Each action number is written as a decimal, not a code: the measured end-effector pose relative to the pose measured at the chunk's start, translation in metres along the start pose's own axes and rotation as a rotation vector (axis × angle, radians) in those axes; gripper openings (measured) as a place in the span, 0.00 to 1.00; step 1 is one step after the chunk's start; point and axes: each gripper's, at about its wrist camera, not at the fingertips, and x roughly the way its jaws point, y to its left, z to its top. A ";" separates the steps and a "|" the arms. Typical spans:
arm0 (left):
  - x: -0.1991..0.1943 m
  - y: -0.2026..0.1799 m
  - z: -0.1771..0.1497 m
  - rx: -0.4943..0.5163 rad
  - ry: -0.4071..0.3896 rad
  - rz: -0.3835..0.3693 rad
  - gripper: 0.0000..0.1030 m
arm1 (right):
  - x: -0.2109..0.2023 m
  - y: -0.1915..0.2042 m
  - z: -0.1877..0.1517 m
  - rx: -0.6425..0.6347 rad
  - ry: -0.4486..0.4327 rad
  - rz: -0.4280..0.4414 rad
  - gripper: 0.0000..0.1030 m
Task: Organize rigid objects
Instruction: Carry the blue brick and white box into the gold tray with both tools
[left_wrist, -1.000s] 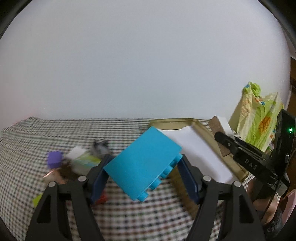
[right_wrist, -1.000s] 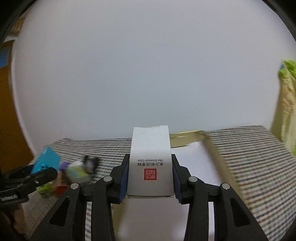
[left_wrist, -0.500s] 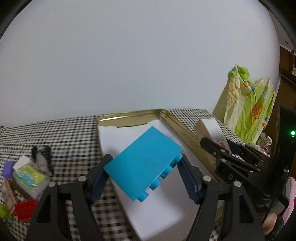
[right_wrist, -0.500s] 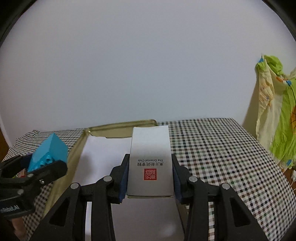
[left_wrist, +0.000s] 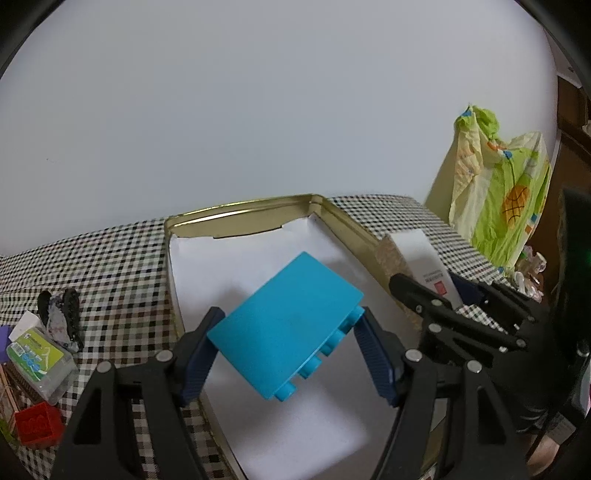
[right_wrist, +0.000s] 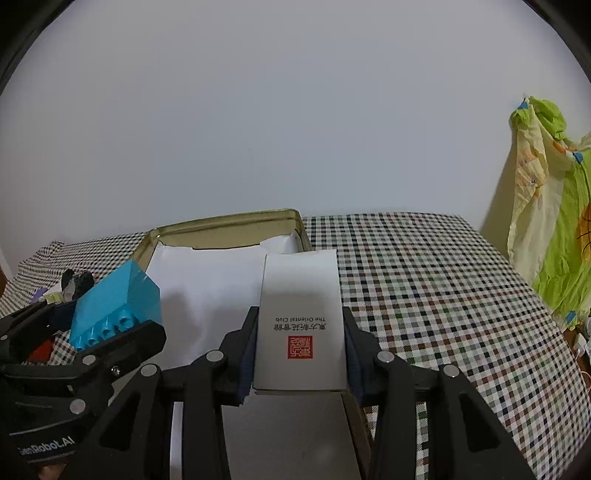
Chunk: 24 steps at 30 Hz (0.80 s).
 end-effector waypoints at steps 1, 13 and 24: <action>0.002 -0.001 0.000 0.004 0.007 0.008 0.70 | 0.000 0.001 0.000 -0.003 0.000 -0.002 0.42; 0.010 -0.002 -0.002 0.012 0.049 0.038 0.70 | 0.002 0.001 0.000 0.009 0.002 0.018 0.42; 0.006 0.006 -0.001 -0.007 0.037 0.051 0.78 | 0.009 0.002 -0.001 0.031 0.041 0.074 0.43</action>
